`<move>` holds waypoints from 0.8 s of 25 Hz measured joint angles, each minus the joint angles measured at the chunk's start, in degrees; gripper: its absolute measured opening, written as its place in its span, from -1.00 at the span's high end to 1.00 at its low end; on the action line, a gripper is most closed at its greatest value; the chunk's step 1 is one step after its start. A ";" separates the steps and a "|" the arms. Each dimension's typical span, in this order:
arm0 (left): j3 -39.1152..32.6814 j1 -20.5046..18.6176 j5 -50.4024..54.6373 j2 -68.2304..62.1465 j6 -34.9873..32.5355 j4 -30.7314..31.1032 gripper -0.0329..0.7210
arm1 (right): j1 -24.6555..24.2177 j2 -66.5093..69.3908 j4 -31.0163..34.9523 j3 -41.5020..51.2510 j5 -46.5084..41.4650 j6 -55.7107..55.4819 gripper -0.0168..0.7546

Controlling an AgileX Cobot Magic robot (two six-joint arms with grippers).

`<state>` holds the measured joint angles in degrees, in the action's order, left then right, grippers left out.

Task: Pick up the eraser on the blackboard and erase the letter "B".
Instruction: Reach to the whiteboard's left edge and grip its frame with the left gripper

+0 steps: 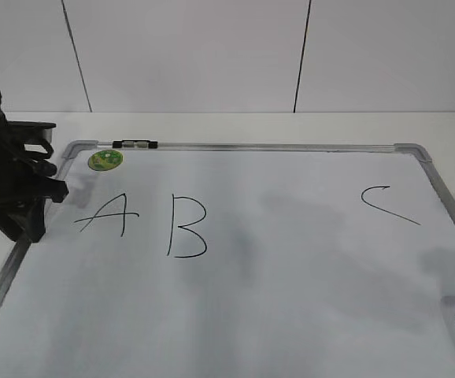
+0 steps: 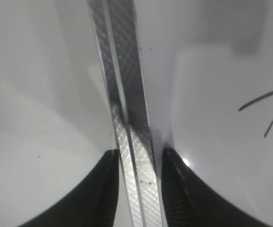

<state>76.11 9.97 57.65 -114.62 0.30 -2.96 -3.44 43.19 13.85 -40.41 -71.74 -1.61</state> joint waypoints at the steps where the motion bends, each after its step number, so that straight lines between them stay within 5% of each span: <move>1: 0.00 -0.28 0.09 0.00 0.00 -0.09 0.27 | 0.00 0.00 0.00 0.00 0.00 0.00 -0.56; 20: 0.55 -1.85 1.43 -0.23 0.00 -1.99 0.28 | 0.00 0.67 -0.94 0.00 0.00 0.00 -0.56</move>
<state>76.66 8.12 59.08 -114.85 0.30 -4.95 -3.44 43.86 12.92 -40.41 -71.74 -1.61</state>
